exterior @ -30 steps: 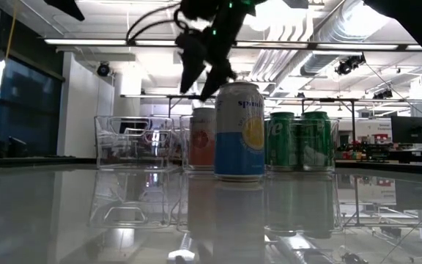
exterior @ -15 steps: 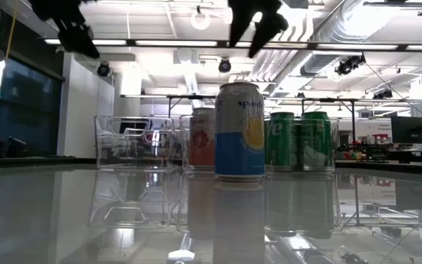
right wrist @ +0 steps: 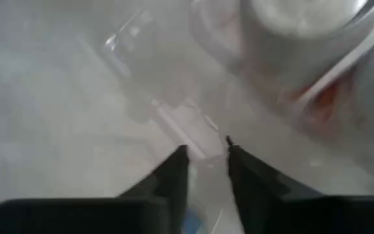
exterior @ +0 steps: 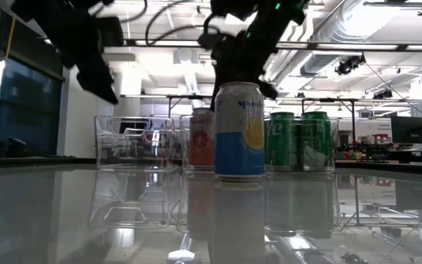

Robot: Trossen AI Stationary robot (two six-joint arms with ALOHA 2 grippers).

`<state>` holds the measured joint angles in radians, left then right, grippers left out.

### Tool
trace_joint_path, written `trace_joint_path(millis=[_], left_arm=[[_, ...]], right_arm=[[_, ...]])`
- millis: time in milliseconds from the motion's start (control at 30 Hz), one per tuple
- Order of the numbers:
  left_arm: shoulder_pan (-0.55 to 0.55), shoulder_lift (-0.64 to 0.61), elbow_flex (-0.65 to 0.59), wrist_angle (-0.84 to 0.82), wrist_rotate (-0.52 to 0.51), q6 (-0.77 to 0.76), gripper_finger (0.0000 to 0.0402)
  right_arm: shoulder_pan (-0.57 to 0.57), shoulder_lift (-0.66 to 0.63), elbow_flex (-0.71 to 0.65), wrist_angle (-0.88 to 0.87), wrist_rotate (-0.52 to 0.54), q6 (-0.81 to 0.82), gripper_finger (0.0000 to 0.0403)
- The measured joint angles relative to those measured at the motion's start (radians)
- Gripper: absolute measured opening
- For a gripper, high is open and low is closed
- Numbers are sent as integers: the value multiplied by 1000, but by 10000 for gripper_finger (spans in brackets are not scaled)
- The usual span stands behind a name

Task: Sort soda cans
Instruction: Adjust the transparent bins

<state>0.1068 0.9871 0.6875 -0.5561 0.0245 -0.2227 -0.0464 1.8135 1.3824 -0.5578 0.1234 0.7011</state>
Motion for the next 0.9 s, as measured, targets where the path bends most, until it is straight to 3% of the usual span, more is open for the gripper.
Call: trace_joint_path(millis=[133,200,467,900], left_arm=[[42,81,-1,12,-4,46,355],[58,124,-1,28,-10,69,355],[101,233,-1,116,-111,143,355],[113,220,-1,160,-108,177,355]], right_arm=[[-47,58,3,66,5,-47,22],[-68,79,3,78,6,-52,7],[-115,105,6,130,41,-54,13],[-116,108,3,211,23,-53,2]])
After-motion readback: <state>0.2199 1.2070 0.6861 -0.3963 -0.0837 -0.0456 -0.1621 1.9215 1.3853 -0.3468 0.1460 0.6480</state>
